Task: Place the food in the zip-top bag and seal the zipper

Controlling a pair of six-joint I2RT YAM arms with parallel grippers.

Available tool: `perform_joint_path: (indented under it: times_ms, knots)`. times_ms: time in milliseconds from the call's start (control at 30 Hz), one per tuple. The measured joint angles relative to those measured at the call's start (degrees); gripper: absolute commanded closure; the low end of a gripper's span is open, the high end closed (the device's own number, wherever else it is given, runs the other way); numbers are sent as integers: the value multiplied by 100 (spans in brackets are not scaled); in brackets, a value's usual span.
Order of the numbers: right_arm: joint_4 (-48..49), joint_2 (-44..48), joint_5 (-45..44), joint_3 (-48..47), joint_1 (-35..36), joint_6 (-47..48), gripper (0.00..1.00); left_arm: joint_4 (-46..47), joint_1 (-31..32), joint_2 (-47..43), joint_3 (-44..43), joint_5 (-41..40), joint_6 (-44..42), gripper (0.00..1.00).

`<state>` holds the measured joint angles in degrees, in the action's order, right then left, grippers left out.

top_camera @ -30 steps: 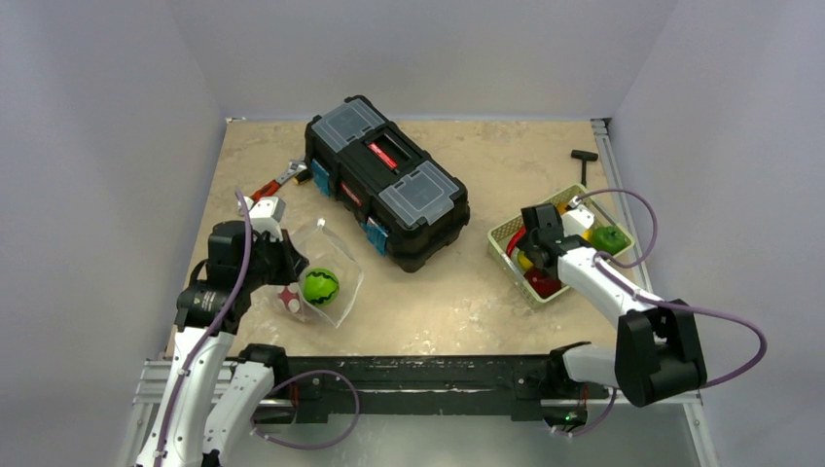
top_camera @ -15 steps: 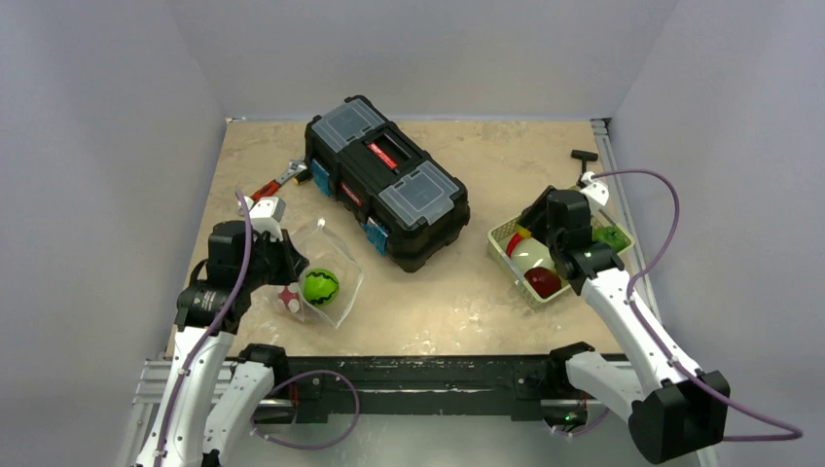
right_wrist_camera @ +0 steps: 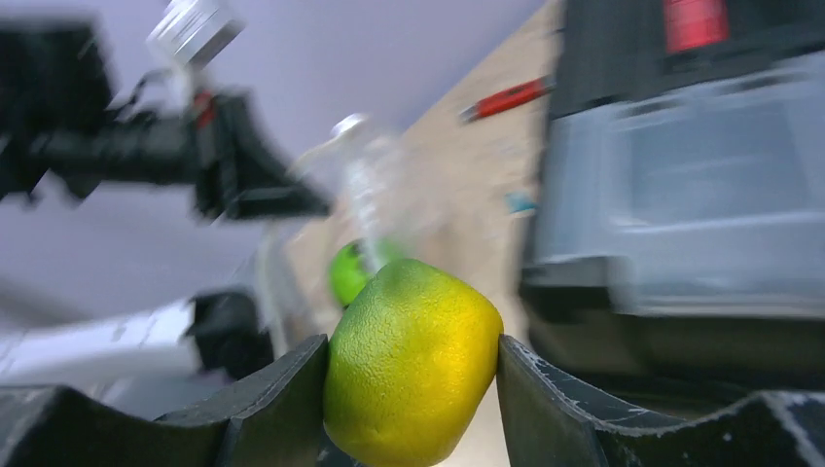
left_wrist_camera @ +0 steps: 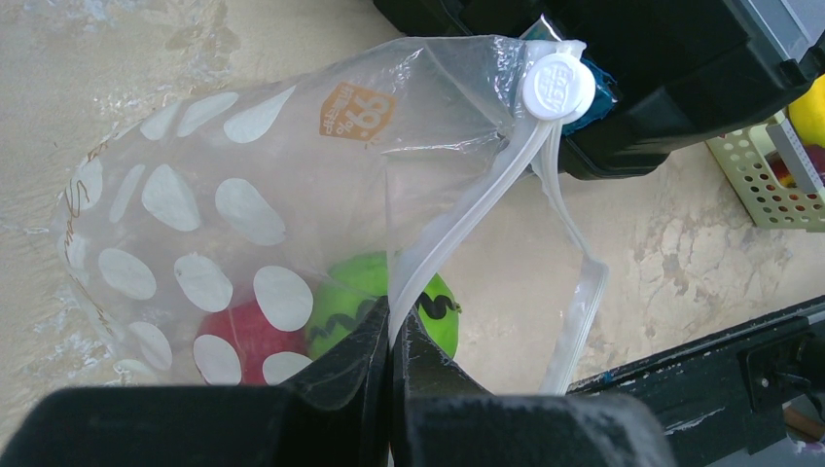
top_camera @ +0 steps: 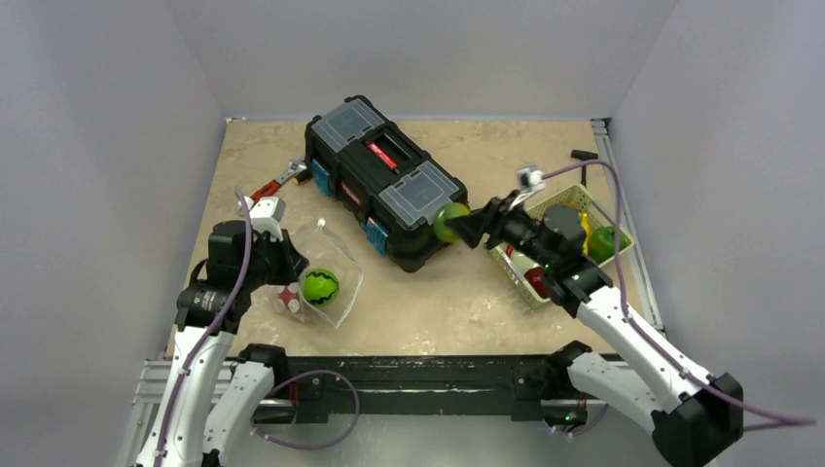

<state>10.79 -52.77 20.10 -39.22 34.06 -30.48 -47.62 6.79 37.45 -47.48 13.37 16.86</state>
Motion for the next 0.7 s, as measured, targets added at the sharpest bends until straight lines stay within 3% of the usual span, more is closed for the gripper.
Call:
perform_joint_path:
  times_ms: [100, 267, 500, 700]
  knots:
    - [101, -627, 125, -354, 1213, 380, 94, 0, 0, 0, 0, 0, 0, 100]
    - [81, -1808, -114, -1176, 2439, 966, 94, 0, 0, 17, 0, 0, 0, 100]
    - [-358, -3335, -1928, -2697, 3934, 1882, 92, 0, 0, 31, 0, -2, 0, 100]
    - [-592, -4251, -3654, -3456, 4247, 2068, 90, 0, 0, 26, 0, -2, 0, 100]
